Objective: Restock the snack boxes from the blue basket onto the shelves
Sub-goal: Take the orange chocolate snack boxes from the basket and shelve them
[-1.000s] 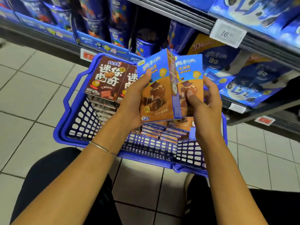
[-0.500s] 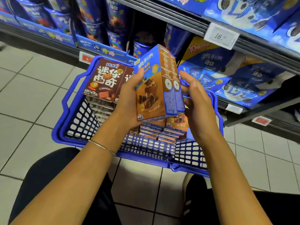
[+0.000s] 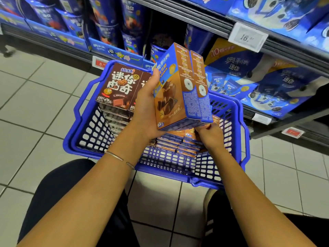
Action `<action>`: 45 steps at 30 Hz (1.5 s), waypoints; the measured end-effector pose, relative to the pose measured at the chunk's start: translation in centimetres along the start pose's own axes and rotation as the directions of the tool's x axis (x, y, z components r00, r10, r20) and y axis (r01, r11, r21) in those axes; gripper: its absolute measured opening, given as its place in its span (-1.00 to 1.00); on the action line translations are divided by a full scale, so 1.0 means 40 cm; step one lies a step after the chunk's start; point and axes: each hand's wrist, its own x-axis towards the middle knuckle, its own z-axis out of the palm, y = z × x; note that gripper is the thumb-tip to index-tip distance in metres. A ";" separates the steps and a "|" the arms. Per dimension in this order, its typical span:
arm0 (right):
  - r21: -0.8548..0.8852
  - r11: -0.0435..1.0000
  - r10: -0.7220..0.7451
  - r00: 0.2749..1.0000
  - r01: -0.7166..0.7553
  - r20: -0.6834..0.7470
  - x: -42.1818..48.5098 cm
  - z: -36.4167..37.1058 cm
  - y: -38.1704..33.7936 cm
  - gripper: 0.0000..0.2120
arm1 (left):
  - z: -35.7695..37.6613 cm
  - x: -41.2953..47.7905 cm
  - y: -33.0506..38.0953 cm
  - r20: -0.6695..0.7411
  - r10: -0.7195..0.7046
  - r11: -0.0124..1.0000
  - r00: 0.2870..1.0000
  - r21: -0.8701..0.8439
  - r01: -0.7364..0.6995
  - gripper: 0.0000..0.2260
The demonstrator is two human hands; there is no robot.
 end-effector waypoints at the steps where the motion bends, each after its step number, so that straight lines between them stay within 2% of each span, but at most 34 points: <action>1: 0.038 0.999 -0.014 0.999 0.015 -0.030 -0.005 0.000 0.000 -0.73 | 0.001 0.003 -0.002 0.001 -0.009 1.000 1.000 0.006 0.009 -0.38; 7: 0.248 0.964 -0.061 0.988 0.095 -0.139 -0.042 -0.029 -0.009 -0.58 | 0.000 0.019 -0.019 0.001 -0.024 1.000 1.000 0.019 0.024 -0.41; 12: 0.518 0.844 -0.013 0.971 0.139 -0.239 -0.083 -0.121 -0.064 -0.57 | -0.007 0.025 -0.028 0.006 -0.041 0.999 0.999 0.036 0.041 -0.44; 14: 0.597 0.778 -0.031 0.962 0.194 -0.273 -0.102 -0.171 -0.099 -0.55 | -0.006 0.023 -0.030 0.000 -0.032 0.998 0.999 0.051 0.032 -0.48; 16: 0.626 0.748 -0.073 0.966 0.218 -0.249 -0.125 -0.210 -0.139 -0.55 | -0.003 0.020 -0.033 0.009 -0.032 0.999 0.999 0.044 0.031 -0.49; 20: 0.626 0.743 -0.180 0.971 0.238 -0.156 -0.172 -0.239 -0.199 -0.56 | 0.007 0.007 -0.034 0.016 -0.013 1.000 1.000 0.003 0.013 -0.48; 23: 0.599 0.768 -0.196 0.973 0.229 -0.121 -0.193 -0.239 -0.217 -0.56 | 0.014 -0.003 -0.030 0.048 -0.029 1.000 0.998 0.002 0.029 -0.27; 25: 0.585 0.778 -0.203 0.973 0.229 -0.110 -0.199 -0.236 -0.220 -0.57 | 0.015 -0.008 -0.023 0.064 -0.033 0.999 0.997 0.006 0.033 -0.22; 34: 0.535 0.800 -0.241 0.963 0.269 -0.124 -0.215 -0.218 -0.228 -0.68 | 0.001 -0.018 -0.012 0.098 -0.048 0.999 0.994 -0.021 0.050 -0.22; 38: 0.455 0.842 -0.257 0.957 0.289 -0.133 -0.218 -0.214 -0.230 -0.76 | -0.019 -0.012 -0.012 0.103 -0.029 0.999 0.994 -0.014 0.031 -0.31; 45: 0.320 0.875 -0.348 0.932 0.363 -0.104 -0.241 -0.189 -0.233 -0.72 | -0.033 -0.002 -0.017 0.066 0.045 0.998 0.997 -0.051 -0.042 -0.57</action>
